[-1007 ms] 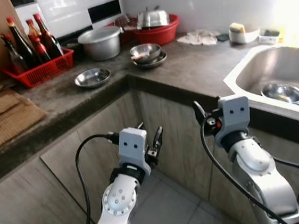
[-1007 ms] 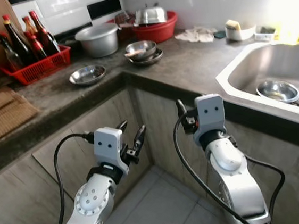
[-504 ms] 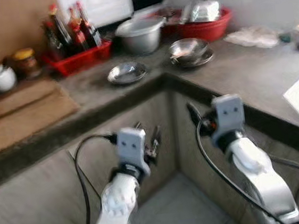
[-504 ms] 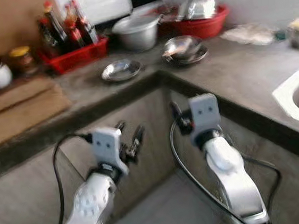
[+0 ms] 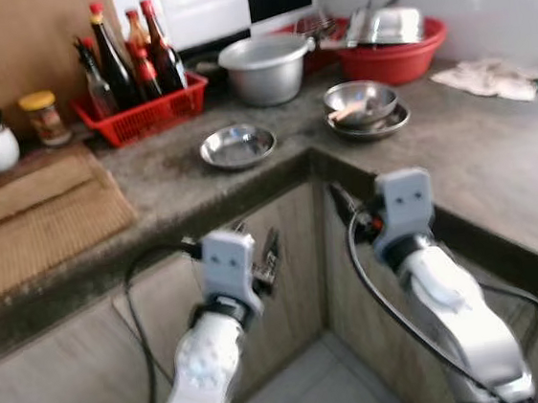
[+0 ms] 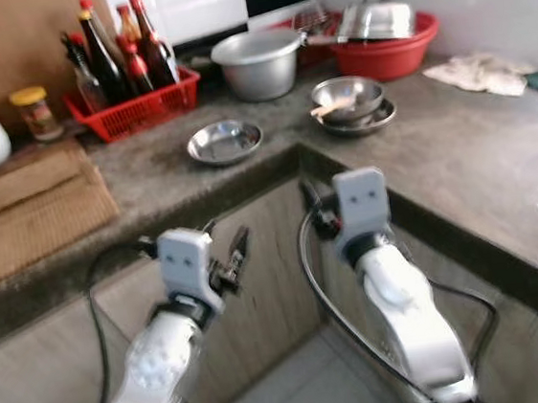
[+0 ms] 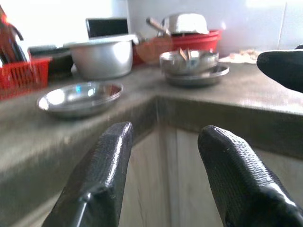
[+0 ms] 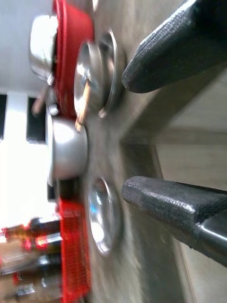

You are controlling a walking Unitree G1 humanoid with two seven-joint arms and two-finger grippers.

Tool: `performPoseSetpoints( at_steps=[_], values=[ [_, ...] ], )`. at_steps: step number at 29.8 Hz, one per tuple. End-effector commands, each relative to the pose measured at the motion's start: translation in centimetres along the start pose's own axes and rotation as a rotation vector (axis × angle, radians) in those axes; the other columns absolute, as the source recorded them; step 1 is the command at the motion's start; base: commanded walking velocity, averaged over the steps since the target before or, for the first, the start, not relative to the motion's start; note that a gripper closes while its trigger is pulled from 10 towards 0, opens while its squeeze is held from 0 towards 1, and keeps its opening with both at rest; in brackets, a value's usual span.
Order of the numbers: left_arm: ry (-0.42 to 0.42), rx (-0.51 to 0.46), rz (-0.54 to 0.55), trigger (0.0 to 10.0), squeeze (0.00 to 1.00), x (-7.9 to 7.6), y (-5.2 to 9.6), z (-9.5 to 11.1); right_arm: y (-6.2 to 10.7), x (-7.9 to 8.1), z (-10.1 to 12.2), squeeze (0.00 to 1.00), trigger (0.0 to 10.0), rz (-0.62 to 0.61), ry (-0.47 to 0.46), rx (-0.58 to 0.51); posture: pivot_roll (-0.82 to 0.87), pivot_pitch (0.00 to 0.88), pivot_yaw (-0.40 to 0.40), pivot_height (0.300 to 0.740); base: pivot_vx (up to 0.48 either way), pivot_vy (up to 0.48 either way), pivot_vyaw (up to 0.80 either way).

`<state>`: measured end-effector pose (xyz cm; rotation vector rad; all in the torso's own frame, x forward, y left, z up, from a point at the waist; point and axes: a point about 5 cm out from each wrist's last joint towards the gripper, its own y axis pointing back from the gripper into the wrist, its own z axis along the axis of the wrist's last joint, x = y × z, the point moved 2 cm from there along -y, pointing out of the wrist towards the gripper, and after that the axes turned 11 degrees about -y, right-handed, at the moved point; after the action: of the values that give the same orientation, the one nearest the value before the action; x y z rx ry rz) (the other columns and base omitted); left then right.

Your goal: Kitchen organization

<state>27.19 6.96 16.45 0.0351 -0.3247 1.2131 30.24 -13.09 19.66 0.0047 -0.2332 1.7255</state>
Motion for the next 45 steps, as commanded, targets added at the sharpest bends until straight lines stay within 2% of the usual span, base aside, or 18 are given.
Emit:
performPoseSetpoints(
  at_steps=[1, 4, 9, 14, 22, 28, 32, 33, 35, 36, 42, 43, 45],
  values=[
    [-0.024, -0.004, 0.023, 10.0, 0.00, 0.9, 0.1, 0.1, -0.2, 1.0, 0.5, 0.00, 10.0, 0.038, -0.012, -0.023, 0.08, 0.020, 0.014, 0.740, 0.334, 0.000, 0.00],
    [-0.026, -0.003, 0.020, 10.0, 0.00, 0.9, 0.1, 0.0, -0.2, 1.2, 0.5, 0.00, 10.0, 0.049, -0.004, -0.021, 0.08, 0.020, 0.014, 0.740, 0.337, 0.000, 0.00],
    [-0.025, -0.003, 0.018, 10.0, 0.00, 0.8, 0.1, 0.0, -0.2, 1.4, 0.6, 0.00, 10.0, 0.065, -0.001, -0.028, 0.08, 0.014, 0.013, 0.740, 0.337, 0.000, 0.80],
    [-0.025, -0.006, 0.016, 10.0, 0.00, 0.7, 0.0, 0.1, -0.7, 1.0, 1.1, 0.00, 10.0, 0.054, -0.007, -0.041, 0.08, 0.006, 0.013, 0.740, 0.337, 0.000, 0.11],
    [-0.026, -0.008, 0.013, 10.0, 0.00, 0.7, -0.1, 0.1, -1.2, 0.5, 1.6, 0.00, 10.0, 0.058, 0.055, -0.054, 0.08, 0.005, 0.013, 0.740, 0.335, 0.000, 0.20],
    [-0.025, -0.007, 0.013, 10.0, 0.00, 0.7, 0.0, 0.1, -1.7, 0.1, 1.9, 0.00, 10.0, 0.045, 0.046, -0.047, 0.08, 0.015, 0.019, 0.740, 0.336, 0.000, 0.27],
    [-0.007, 0.013, 0.009, 10.0, 0.00, 0.5, -0.1, -0.1, -2.4, -0.1, 2.6, 0.00, 10.0, 0.054, 0.104, -0.054, 0.08, 0.022, 0.013, 0.740, 0.231, 0.000, 0.00],
    [-0.006, 0.020, 0.010, 10.0, 0.00, 0.5, -0.1, -0.2, -3.0, -0.5, 2.6, 0.29, 10.0, 0.049, 0.100, -0.025, 0.08, 0.022, 0.013, 0.740, 0.000, 0.000, 0.00],
    [-0.005, 0.021, 0.011, 10.0, 0.00, 0.5, -0.1, -0.2, -3.1, -0.6, 2.5, 0.29, 10.0, 0.048, 0.097, -0.011, 0.08, 0.022, 0.013, 0.740, 0.000, 0.000, 0.00],
    [-0.005, 0.022, 0.012, 10.0, 0.00, 0.5, -0.1, -0.2, -3.2, -0.7, 2.5, 1.00, 10.0, 0.044, 0.098, -0.004, 0.08, 0.024, 0.012, 0.740, 0.000, 0.000, 0.00],
    [0.030, 0.017, -0.022, 10.0, 0.00, 0.0, 0.1, -0.2, -4.2, -2.2, 1.4, 1.00, 10.0, -0.021, 0.090, 0.112, 0.09, 0.027, 0.009, 0.740, 0.000, 0.000, 0.00],
    [0.033, 0.015, -0.037, 10.0, 0.00, -0.3, 0.1, -0.2, -4.3, -2.5, 1.2, 0.00, 10.0, -0.045, 0.093, 0.134, 0.09, 0.029, 0.011, 0.740, 0.000, 0.000, 0.00],
    [0.040, 0.015, -0.060, 10.0, 0.00, -0.6, 0.3, -0.1, -4.4, -3.1, 0.9, 0.00, 10.0, -0.085, 0.093, 0.175, 0.09, 0.031, 0.010, 0.740, 0.000, 0.000, 0.00]
  ],
)
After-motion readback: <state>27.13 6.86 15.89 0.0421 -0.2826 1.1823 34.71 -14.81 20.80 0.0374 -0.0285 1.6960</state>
